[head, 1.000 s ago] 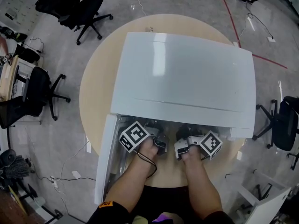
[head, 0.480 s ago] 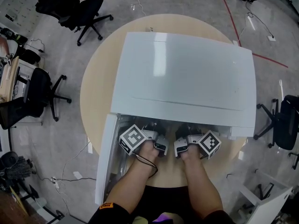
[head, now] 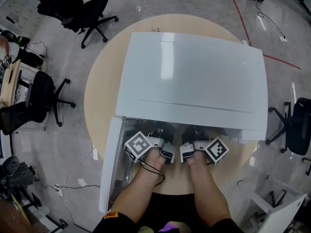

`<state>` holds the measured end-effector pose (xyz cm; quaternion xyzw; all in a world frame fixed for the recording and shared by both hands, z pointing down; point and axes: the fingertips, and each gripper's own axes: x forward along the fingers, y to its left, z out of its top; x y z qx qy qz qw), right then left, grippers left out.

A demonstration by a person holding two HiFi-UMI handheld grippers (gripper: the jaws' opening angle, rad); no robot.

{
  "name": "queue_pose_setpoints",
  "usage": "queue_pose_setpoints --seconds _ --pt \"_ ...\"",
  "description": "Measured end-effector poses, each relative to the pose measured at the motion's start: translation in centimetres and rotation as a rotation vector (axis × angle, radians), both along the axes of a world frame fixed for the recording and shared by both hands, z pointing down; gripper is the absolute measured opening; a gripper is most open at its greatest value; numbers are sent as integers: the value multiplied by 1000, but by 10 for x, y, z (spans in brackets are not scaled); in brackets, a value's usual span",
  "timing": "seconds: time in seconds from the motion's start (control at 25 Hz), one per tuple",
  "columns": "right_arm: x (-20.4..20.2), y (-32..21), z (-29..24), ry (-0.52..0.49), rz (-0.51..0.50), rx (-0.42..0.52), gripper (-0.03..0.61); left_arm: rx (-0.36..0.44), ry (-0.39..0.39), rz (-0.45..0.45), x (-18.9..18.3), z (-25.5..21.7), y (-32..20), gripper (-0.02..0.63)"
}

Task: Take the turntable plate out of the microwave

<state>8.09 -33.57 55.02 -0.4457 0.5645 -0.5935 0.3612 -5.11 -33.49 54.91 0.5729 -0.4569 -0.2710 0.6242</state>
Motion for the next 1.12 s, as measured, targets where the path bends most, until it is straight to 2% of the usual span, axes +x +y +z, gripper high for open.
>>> queue_pose_setpoints --seconds 0.36,0.56,0.68,0.92,1.12 --pt "1 16 -32 -1 14 110 38 95 18 27 0 -28 13 74" --pt "-1 35 -49 5 24 150 38 156 111 29 4 -52 27 74" --pt "-4 54 -55 15 32 163 38 134 70 43 -4 -48 48 74" --pt "-4 98 -67 24 41 186 40 158 125 47 -1 -61 89 74" --pt "-6 132 -71 24 19 201 40 140 102 37 -5 -59 126 74"
